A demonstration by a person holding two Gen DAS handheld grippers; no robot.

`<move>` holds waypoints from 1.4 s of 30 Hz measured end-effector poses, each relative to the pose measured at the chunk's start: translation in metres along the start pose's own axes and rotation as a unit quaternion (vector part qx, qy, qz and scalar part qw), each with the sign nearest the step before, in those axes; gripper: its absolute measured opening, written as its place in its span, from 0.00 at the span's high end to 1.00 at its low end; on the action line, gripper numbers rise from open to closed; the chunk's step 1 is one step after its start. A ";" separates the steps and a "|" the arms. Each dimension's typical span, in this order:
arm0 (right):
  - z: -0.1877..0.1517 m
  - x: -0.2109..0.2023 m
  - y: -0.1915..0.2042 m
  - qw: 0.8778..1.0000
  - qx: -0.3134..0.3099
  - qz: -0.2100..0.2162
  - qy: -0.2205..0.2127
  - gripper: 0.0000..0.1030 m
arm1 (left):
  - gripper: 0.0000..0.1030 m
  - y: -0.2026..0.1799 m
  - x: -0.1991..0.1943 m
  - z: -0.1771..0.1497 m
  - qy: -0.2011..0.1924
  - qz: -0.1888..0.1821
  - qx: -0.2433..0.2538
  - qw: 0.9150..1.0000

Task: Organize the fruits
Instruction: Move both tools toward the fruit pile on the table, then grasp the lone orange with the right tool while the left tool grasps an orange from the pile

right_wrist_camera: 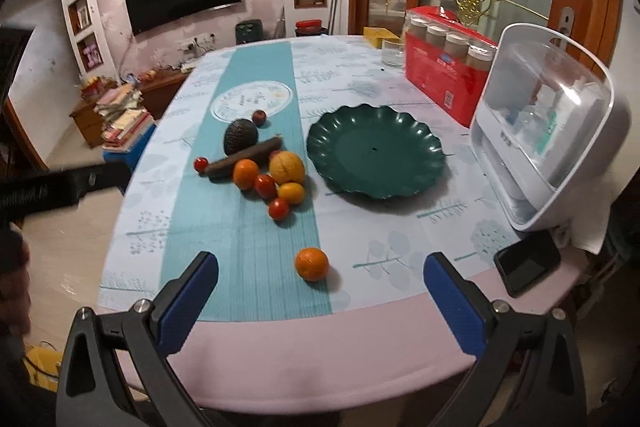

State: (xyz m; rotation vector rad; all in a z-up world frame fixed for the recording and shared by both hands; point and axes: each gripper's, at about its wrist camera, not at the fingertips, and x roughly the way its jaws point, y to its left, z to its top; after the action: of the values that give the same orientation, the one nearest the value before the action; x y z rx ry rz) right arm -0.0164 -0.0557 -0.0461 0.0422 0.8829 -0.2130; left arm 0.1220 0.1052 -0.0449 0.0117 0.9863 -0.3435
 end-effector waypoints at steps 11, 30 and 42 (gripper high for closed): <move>0.000 0.064 -0.001 0.996 -0.014 0.040 0.074 0.03 | 0.06 -0.006 0.065 0.035 0.039 0.012 0.000 0.999; -0.005 0.162 -0.018 0.972 0.002 0.098 0.212 0.28 | 0.10 -0.017 0.208 0.062 0.123 0.013 -0.034 0.992; -0.005 0.179 -0.015 0.966 -0.011 0.112 0.232 0.43 | 0.26 -0.010 0.240 0.061 0.121 0.006 -0.068 0.990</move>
State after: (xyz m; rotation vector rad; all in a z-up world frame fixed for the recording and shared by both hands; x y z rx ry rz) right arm 0.0870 -0.1002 -0.1865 0.1752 1.3369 0.0224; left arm 0.2897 0.0190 -0.2063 -0.0658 1.2476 -0.2671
